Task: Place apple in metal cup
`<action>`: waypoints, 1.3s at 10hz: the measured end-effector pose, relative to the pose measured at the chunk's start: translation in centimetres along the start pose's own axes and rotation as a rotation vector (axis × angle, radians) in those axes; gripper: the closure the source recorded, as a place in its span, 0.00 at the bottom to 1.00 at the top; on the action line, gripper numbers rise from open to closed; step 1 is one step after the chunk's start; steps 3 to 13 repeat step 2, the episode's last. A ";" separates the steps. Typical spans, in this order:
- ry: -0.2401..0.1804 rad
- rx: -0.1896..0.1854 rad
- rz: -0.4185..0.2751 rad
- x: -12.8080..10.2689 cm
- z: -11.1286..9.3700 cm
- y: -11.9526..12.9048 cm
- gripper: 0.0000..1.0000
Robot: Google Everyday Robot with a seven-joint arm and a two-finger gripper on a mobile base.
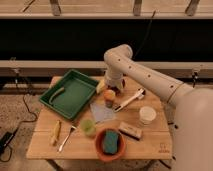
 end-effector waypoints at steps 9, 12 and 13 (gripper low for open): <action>0.000 0.000 0.000 0.0 0.0 0.0 0.20; 0.000 0.000 0.000 0.0 0.0 0.0 0.20; 0.000 0.000 0.000 0.0 0.0 0.0 0.20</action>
